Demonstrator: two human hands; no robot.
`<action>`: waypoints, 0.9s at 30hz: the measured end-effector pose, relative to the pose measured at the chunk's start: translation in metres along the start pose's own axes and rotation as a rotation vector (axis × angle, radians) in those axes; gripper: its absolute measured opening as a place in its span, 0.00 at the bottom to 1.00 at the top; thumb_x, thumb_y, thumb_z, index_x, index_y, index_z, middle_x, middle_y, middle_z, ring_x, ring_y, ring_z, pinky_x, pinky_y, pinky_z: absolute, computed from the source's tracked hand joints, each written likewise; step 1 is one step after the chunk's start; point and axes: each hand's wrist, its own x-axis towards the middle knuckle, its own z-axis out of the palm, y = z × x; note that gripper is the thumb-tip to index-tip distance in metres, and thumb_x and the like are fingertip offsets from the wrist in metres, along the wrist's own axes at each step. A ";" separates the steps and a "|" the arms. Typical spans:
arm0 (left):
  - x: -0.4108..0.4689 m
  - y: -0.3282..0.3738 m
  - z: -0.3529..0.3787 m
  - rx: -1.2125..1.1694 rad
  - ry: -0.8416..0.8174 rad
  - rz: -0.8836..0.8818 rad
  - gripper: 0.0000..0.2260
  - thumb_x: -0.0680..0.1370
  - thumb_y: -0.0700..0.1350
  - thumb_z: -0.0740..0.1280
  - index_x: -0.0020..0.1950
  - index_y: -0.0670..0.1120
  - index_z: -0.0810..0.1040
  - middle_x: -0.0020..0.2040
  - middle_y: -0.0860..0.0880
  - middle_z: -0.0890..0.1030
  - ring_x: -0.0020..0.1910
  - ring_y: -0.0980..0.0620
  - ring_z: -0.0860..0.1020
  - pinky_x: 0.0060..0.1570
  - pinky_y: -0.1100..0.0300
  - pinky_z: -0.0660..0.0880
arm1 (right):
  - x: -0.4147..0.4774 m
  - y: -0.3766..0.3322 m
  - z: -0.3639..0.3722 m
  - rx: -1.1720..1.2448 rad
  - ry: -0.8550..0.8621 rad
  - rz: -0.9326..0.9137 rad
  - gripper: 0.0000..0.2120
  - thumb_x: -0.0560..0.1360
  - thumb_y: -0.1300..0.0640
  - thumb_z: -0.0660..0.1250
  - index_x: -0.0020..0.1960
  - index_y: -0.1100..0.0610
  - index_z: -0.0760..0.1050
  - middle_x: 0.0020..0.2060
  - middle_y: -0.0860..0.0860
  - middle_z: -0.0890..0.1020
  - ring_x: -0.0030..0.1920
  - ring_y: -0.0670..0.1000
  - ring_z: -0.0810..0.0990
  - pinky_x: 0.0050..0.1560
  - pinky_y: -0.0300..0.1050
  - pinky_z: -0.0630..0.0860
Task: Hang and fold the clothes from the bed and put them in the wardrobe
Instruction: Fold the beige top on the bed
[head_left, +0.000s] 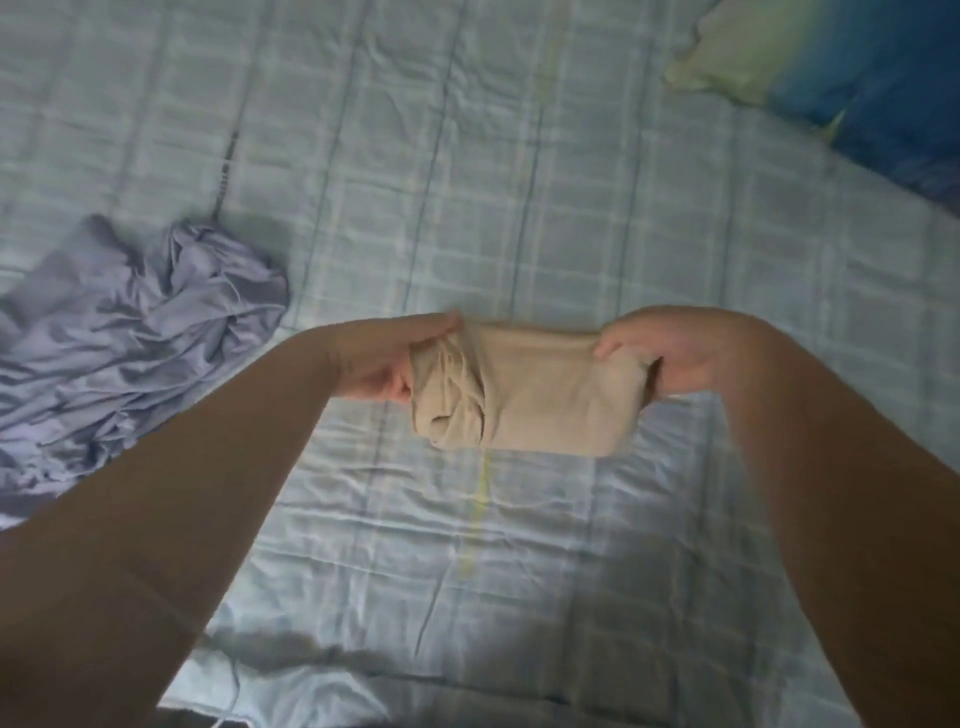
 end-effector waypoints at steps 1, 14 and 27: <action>0.002 -0.001 -0.003 -0.038 -0.034 0.042 0.27 0.75 0.65 0.68 0.68 0.50 0.79 0.68 0.43 0.78 0.66 0.42 0.77 0.63 0.44 0.76 | 0.006 -0.001 -0.005 0.093 0.008 0.012 0.08 0.71 0.62 0.68 0.34 0.57 0.82 0.34 0.55 0.82 0.34 0.53 0.82 0.50 0.55 0.79; 0.029 -0.082 0.064 0.298 1.029 0.226 0.17 0.73 0.61 0.72 0.54 0.56 0.69 0.43 0.60 0.76 0.40 0.65 0.74 0.35 0.64 0.69 | 0.017 0.101 0.072 -0.309 0.780 -0.368 0.27 0.73 0.29 0.49 0.43 0.50 0.73 0.35 0.47 0.79 0.36 0.47 0.77 0.38 0.42 0.70; 0.046 -0.088 0.073 0.659 1.261 0.082 0.20 0.79 0.65 0.57 0.62 0.52 0.68 0.56 0.51 0.73 0.49 0.47 0.74 0.42 0.51 0.66 | 0.054 0.106 0.089 -0.484 1.074 -0.105 0.22 0.80 0.35 0.48 0.44 0.53 0.65 0.41 0.58 0.81 0.44 0.64 0.81 0.39 0.50 0.66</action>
